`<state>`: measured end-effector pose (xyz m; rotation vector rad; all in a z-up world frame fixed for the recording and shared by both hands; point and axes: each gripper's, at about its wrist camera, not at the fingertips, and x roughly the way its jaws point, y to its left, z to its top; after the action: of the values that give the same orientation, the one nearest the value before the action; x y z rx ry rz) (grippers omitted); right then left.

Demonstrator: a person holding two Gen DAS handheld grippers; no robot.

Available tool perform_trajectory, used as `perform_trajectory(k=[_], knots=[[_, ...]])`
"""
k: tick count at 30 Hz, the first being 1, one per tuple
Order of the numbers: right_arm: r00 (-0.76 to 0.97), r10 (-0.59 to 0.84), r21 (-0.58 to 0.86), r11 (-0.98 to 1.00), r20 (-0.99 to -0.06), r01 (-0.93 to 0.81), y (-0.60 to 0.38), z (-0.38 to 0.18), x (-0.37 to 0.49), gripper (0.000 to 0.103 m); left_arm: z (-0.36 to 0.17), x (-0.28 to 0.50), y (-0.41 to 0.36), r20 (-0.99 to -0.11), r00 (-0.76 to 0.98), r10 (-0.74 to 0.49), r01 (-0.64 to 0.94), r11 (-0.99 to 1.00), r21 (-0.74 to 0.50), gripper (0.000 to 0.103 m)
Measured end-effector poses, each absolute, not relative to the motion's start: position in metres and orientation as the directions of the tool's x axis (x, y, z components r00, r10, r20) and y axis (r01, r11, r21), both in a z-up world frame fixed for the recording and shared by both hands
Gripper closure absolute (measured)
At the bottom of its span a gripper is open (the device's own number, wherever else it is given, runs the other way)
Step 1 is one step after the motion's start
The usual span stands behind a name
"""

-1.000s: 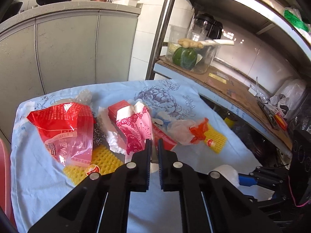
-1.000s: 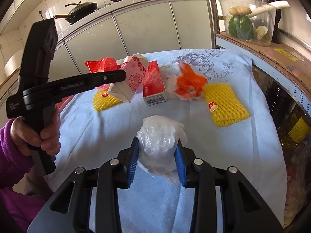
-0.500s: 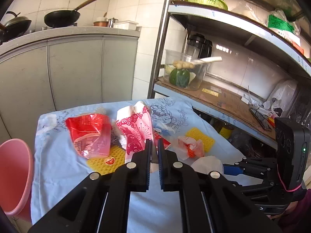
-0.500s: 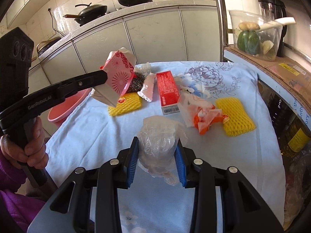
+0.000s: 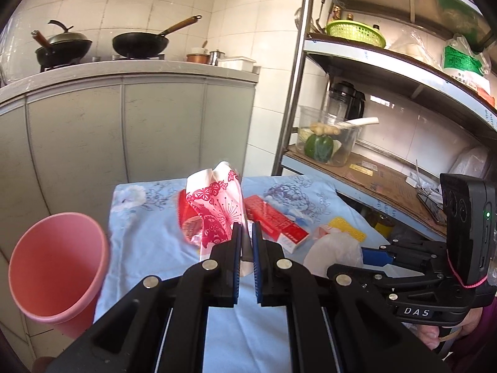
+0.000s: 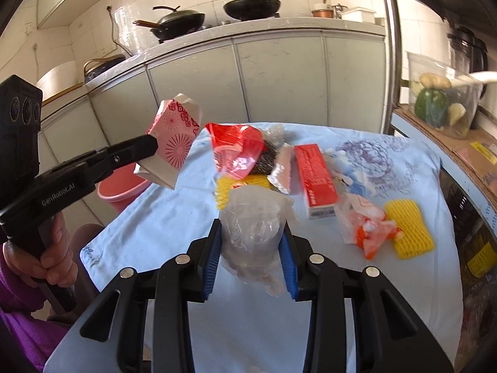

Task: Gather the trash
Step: 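Carry both items over the pink bin and open both grippers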

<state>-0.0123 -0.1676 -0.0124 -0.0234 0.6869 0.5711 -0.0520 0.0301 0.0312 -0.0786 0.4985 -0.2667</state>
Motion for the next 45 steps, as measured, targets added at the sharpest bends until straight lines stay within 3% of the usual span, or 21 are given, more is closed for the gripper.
perform_trajectory(k=[23, 33, 45], knots=[[0.508, 0.679, 0.114, 0.651, -0.53, -0.751, -0.015, 0.021, 0.004, 0.067, 0.034, -0.093, 0.143, -0.393, 0.916, 0.08, -0.101, 0.994, -0.034, 0.097], [0.437, 0.702, 0.105, 0.584, -0.563, -0.805, 0.055, 0.006, 0.023, 0.067, 0.012, -0.095, 0.201, -0.463, 0.87, 0.17, -0.215, 0.975, -0.046, 0.096], [0.347, 0.655, 0.152, 0.58, -0.671, -0.8, 0.117, -0.033, 0.053, 0.067, -0.02, -0.067, 0.241, -0.579, 0.802, 0.145, -0.256, 0.96, -0.115, 0.096]])
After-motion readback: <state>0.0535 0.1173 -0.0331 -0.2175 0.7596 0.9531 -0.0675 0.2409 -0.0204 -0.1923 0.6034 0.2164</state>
